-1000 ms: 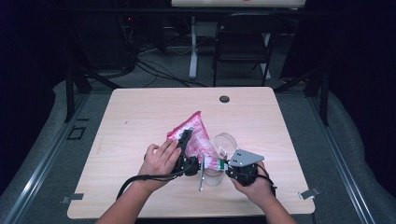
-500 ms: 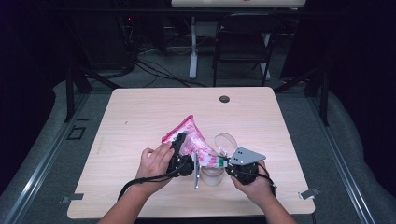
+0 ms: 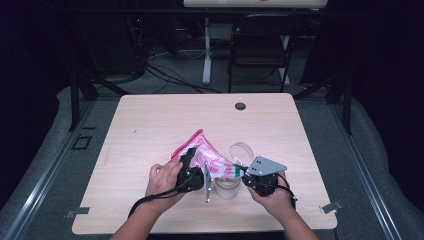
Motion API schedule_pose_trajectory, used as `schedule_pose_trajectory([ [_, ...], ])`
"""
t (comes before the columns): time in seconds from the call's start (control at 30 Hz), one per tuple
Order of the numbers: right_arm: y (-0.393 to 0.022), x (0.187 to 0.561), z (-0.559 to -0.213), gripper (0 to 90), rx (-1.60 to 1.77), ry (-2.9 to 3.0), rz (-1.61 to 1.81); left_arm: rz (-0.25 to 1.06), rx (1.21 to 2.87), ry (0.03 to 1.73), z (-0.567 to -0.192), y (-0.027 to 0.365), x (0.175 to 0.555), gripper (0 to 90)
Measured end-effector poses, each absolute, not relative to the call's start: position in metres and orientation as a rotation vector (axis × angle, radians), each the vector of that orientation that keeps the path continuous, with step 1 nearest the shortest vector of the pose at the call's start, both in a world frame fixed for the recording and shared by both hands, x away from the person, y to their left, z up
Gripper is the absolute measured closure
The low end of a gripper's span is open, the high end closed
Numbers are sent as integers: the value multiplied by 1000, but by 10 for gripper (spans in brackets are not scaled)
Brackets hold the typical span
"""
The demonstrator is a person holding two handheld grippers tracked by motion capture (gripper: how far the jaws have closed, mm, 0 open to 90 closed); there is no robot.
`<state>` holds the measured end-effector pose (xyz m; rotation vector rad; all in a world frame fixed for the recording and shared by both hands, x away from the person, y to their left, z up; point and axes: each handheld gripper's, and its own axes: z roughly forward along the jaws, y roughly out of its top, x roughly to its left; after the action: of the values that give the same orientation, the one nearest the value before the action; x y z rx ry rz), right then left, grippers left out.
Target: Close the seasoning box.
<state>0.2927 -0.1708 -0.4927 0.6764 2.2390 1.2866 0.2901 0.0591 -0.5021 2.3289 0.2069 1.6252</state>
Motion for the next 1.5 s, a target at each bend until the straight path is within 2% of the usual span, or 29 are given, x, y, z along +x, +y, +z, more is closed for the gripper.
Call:
schedule_pose_trajectory([
  [0.73,-170,291,-487,879,672,2223,1323,1463,2309,362,-505,67,292,741],
  [0.9,-171,291,-486,856,677,2221,1363,1383,2296,421,-508,71,295,742],
  [1.03,-170,291,-485,809,674,2211,1398,1282,2259,501,-512,74,298,742],
  [1.2,-169,291,-483,703,660,2203,1426,1184,2263,560,-516,79,299,743],
  [1.5,-171,292,-481,587,683,2174,1490,991,2208,697,-527,90,303,744],
])
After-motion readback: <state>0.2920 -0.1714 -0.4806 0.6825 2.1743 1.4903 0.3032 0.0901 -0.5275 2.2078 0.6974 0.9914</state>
